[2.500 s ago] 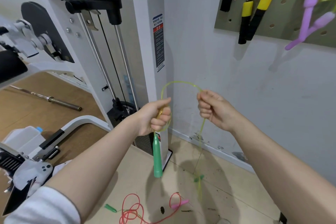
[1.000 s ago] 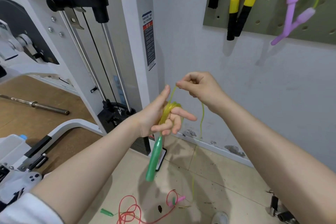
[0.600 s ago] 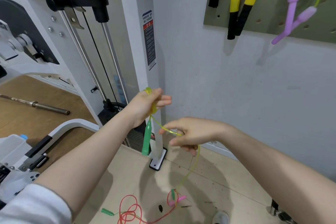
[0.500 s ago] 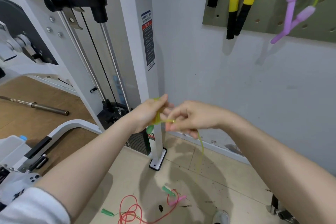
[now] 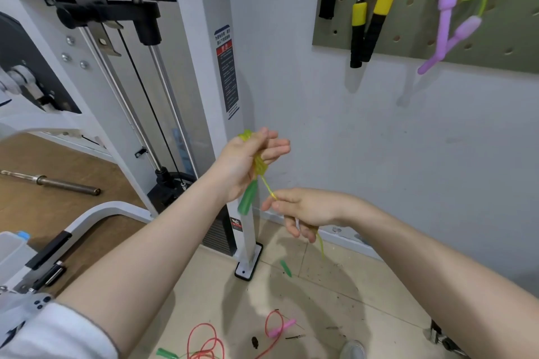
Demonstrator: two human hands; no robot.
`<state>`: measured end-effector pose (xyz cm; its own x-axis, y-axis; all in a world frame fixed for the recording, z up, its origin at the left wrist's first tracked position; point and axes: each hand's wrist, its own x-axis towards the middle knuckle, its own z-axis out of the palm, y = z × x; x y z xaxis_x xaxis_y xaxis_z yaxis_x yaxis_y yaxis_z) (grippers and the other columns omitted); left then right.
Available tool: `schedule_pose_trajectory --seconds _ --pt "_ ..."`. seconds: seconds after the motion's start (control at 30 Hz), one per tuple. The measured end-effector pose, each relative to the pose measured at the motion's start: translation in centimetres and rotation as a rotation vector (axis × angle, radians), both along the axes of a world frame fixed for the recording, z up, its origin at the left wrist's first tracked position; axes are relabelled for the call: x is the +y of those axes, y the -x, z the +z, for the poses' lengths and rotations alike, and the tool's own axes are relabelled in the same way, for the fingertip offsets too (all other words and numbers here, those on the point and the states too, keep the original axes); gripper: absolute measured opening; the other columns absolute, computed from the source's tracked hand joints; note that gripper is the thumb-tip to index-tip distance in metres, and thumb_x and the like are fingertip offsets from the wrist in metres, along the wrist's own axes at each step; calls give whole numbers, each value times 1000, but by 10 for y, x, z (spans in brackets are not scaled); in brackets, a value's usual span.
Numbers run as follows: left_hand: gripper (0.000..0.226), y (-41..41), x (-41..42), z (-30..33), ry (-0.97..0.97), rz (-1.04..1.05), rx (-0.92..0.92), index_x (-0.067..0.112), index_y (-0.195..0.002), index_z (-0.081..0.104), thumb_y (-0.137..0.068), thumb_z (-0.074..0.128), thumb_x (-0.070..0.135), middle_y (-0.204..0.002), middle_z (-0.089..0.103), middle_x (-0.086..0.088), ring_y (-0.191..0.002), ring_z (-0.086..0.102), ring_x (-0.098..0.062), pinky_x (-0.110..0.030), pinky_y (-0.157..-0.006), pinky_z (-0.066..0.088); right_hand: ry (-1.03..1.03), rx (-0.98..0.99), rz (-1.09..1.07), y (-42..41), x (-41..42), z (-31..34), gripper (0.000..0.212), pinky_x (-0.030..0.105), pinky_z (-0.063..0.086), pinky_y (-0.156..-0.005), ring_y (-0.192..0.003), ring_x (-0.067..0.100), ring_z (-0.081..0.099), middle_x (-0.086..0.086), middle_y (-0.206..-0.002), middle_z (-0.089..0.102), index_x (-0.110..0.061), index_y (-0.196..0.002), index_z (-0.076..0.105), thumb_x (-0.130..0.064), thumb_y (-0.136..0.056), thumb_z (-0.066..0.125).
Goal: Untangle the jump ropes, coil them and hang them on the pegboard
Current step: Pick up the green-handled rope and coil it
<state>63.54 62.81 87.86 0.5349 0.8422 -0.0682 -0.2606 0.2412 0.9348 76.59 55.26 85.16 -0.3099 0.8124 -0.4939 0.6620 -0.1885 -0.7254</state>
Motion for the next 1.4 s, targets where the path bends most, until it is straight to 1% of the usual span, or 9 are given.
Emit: schedule_pose_trajectory --seconds 0.1,0.23,0.4,0.5,0.73,0.87,1.07,1.23,1.4 --pt "19 1 4 -18 -116 13 218 6 -95 55 -99 41 18 -90 67 -7 -70 69 -4 -21 -83 52 -112 -137 162 2 -8 30 23 19 42 -47 -36 11 45 2 -59 53 -14 -116 53 -24 -98 44" --pt "55 5 -4 -20 -121 -194 513 4 -91 59 -98 26 47 -64 67 -3 -48 61 -7 -25 -70 46 -435 96 -37 -7 -8 70 12 12 36 -41 -37 2 44 -8 -45 50 -4 -80 65 -10 -89 60" --pt "101 7 -15 -2 -72 -607 362 -5 -80 67 -78 2 73 -44 55 -10 -24 33 -9 -36 -84 42 -656 354 -455 -33 14 64 20 13 39 -45 -42 2 41 2 -53 43 -15 -66 61 -8 -85 65" --pt "83 8 -24 11 -72 -749 100 -1 -82 71 -82 31 71 -39 51 0 -24 30 -3 -20 -58 46 -577 370 -493 -33 23 31 19 18 44 -54 -54 9 45 6 -64 52 -9 -70 61 -11 -89 60" --pt "26 6 -15 3 -121 -182 43 1 -113 54 -98 39 17 -70 69 -2 -56 64 -7 -15 -57 50 -240 -11 -49 -8 3 -10 21 30 47 -62 -48 17 55 3 -60 60 -9 -99 55 -18 -101 36" --pt "30 13 2 -21 -348 -10 418 -2 -122 51 -99 42 14 -107 63 -4 -78 65 7 0 -75 41 98 -126 212 2 -13 28 43 31 50 -56 -33 14 43 5 -65 64 -17 -133 37 -21 -94 53" --pt "79 24 -12 -21 -259 -277 631 0 -87 62 -93 9 58 -56 61 -8 -37 46 -15 -23 -56 43 -439 399 -147 -3 -10 79 17 13 36 -37 -33 1 38 -9 -50 48 -12 -79 57 -3 -92 52" --pt "98 25 -32 -7 -97 -657 166 5 -71 68 -76 1 77 -40 51 -3 -25 30 -6 -24 -58 48 -688 309 -691 -28 29 47 25 19 31 -38 -37 10 32 -5 -53 38 -19 -68 56 -21 -93 56" --pt "41 17 -30 12 -271 -255 4 1 -101 59 -96 37 36 -63 66 -3 -44 58 -10 -18 -58 49 -468 -173 -235 -12 18 -6 34 13 34 -42 -52 17 45 3 -59 46 -15 -70 58 -29 -98 44"
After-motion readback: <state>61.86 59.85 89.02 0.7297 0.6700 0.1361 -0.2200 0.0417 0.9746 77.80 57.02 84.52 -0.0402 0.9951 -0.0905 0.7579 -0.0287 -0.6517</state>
